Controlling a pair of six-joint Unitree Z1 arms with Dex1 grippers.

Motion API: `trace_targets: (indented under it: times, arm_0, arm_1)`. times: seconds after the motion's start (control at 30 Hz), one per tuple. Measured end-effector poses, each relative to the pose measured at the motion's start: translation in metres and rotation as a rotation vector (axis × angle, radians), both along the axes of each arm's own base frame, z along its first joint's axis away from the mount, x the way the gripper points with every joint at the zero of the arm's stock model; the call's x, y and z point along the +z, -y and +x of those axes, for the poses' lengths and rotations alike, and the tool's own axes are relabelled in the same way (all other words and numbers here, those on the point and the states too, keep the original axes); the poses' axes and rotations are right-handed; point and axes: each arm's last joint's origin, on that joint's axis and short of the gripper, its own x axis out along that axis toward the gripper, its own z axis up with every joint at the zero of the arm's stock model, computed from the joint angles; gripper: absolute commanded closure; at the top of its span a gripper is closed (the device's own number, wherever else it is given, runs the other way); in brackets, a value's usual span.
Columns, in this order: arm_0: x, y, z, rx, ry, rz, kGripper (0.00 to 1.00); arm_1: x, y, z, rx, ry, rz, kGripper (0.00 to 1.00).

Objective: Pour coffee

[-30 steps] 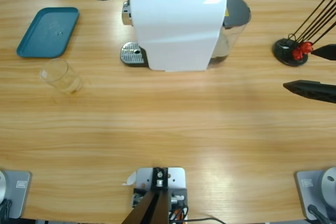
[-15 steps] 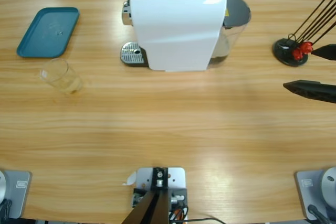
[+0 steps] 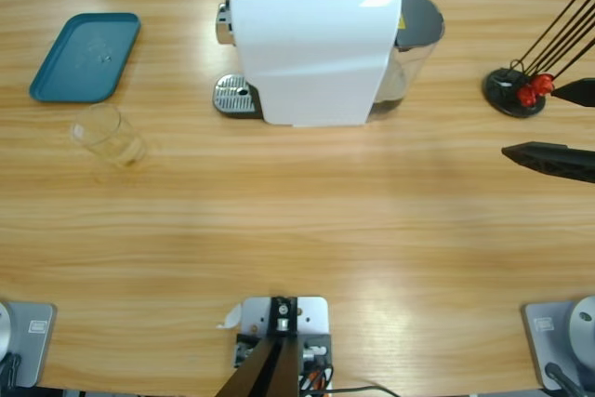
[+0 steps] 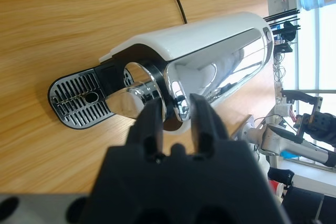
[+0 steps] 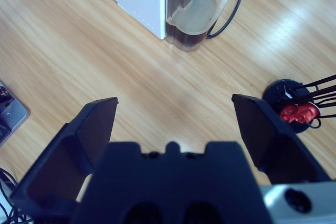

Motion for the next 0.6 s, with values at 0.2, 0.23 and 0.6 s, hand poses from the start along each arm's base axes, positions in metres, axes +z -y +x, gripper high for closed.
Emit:
trace_targets:
  times: [0.2,0.23,0.6]
  arm_0:
    - [0.0006,0.0001,0.0004,0.000,0.005,-0.003,1.000]
    - [0.0006,0.0001,0.0004,0.000,0.006,-0.003,1.000]
    - [0.0072,0.0009,0.0015,-0.003,0.020,-0.015,1.000]
  arm_1:
    - [0.0000,0.0000,0.0000,0.000,0.000,0.000,0.013]
    - [0.0000,0.0000,0.0000,0.000,0.000,0.000,0.013]
    - [0.0000,0.0000,0.0000,0.000,0.000,0.000,0.023]
